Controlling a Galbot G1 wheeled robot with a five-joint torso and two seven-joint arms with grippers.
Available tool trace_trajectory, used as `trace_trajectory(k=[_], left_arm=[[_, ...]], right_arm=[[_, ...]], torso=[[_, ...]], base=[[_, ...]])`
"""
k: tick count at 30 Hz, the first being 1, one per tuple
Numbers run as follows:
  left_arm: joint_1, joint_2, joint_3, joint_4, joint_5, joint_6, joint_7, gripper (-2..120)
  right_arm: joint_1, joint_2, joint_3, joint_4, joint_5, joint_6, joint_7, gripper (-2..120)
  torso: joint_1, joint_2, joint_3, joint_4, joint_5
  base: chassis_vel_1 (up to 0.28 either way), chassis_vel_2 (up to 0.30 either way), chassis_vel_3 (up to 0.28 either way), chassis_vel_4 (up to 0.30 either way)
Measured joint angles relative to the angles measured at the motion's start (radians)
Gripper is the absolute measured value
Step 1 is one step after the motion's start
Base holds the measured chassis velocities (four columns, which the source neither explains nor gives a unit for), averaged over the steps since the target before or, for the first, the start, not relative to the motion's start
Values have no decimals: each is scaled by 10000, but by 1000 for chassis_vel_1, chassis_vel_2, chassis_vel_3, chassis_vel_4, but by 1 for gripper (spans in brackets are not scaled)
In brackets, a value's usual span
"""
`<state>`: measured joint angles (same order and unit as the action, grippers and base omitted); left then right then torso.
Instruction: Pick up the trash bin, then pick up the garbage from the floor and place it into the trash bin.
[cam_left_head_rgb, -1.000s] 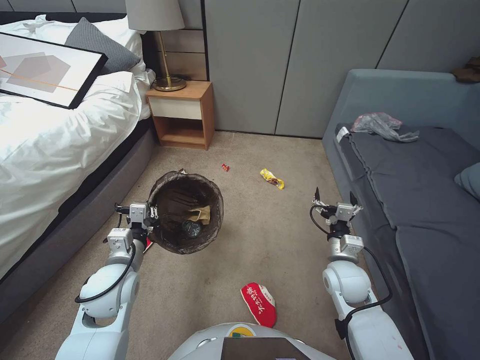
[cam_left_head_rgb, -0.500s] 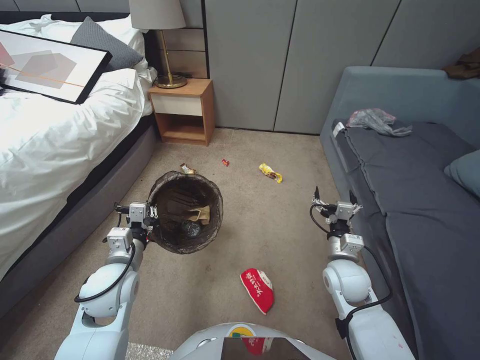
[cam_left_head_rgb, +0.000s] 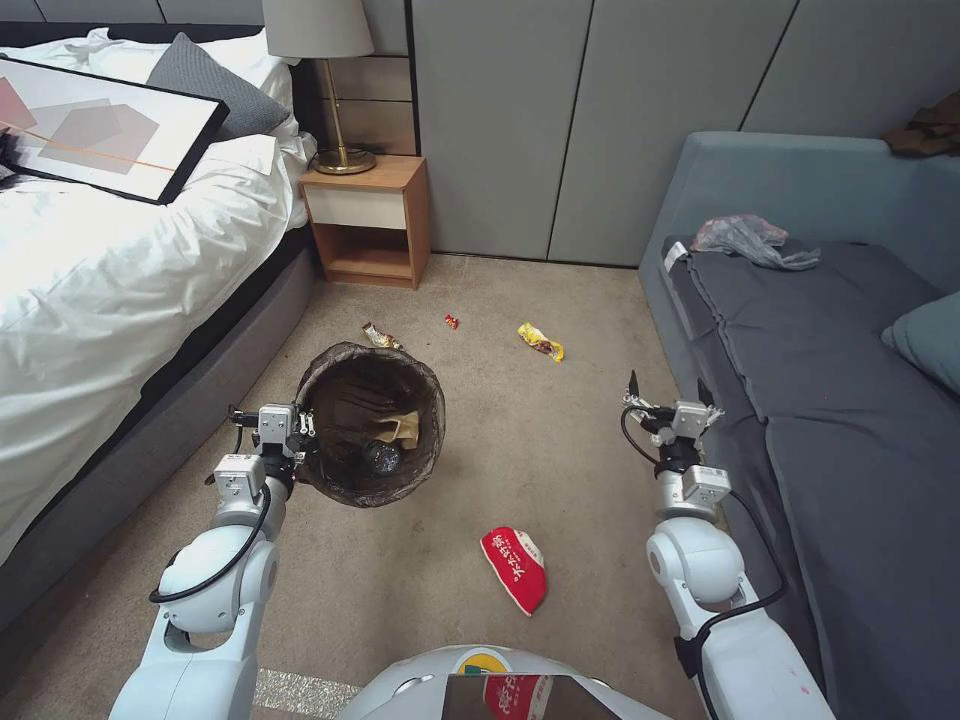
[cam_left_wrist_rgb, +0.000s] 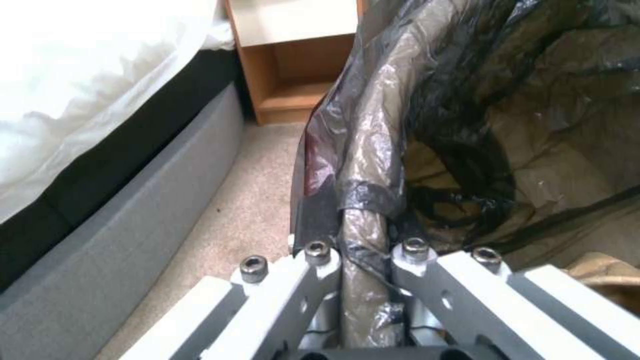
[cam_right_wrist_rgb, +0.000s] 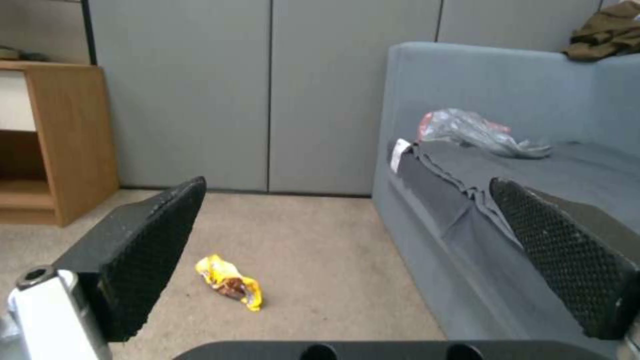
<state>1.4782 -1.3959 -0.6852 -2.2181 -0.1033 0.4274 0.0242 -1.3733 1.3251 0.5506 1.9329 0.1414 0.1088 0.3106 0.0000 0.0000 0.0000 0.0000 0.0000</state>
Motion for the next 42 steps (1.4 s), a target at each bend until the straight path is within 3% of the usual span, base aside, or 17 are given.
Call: trace_trajectory(k=[6,9,11,12,15,17,18,19,21,25,27,30,36,42], left_arm=[[-20,1,-35,28,-1,0,6,3],[-22,-2,-43,36,-1,0,12,3],[-26,-4,-56,41,1,0,23,3],[-26,-4,-56,41,1,0,23,3],[-27,4,-78,42,23,54,27,3],[-14,-3,-78,41,26,58,27,3],[7,-22,-84,39,33,58,31,3],[7,-22,-84,39,33,58,31,3],[22,-57,-104,40,61,58,34,3],[8,-84,-129,121,96,51,42,3],[-20,-110,-133,192,129,49,48,3],[-29,-115,-138,204,138,52,57,3],[-93,-71,-172,287,137,52,66,3],[-126,-33,-184,360,119,52,83,3]], right_arm=[[-12,-305,-107,224,177,-505,87,100],[37,-563,-232,472,512,-1196,182,100],[253,-1072,-590,912,1281,-2299,447,100],[253,-1072,-590,912,1281,-2299,447,100],[1965,-3343,-2057,1619,4551,-5724,1224,100],[2345,-3629,-2386,1507,5019,-6071,1314,100],[3110,-4069,-3158,1032,5841,-6484,1374,100],[3110,-4069,-3158,1032,5841,-6484,1374,100],[4043,-4302,-4188,339,6916,-6930,1578,100],[5046,-4166,-5346,-457,7849,-7460,1704,100],[5961,-3687,-6601,-1268,8464,-8312,1761,100],[6118,-3366,-7229,-1676,8582,-8528,1761,100],[5604,-2797,-7760,-2532,8192,-8548,1616,100],[4832,-2474,-7594,-3012,7789,-8511,1396,100]], torso=[[0,0,0,0,0],[0,0,0,-1,1],[0,0,0,2,-1],[0,0,0,2,-1],[1,0,1,3,-2],[0,0,0,1,-1],[0,0,1,1,0],[0,0,1,1,0],[1,-1,1,0,-2],[1,-1,1,-2,-1],[1,-1,1,3,-2],[1,-1,1,2,-2],[1,-1,1,-1,-3],[0,-1,-1,-1,-2]], base=[[0,0,0,0],[0,0,0,0],[0,0,0,0],[0,0,0,0],[0,0,0,0],[0,0,0,0],[0,0,0,0],[0,0,0,0],[0,0,0,0],[0,0,0,0],[0,0,0,0],[0,0,0,0],[0,0,0,0],[0,0,0,0]])
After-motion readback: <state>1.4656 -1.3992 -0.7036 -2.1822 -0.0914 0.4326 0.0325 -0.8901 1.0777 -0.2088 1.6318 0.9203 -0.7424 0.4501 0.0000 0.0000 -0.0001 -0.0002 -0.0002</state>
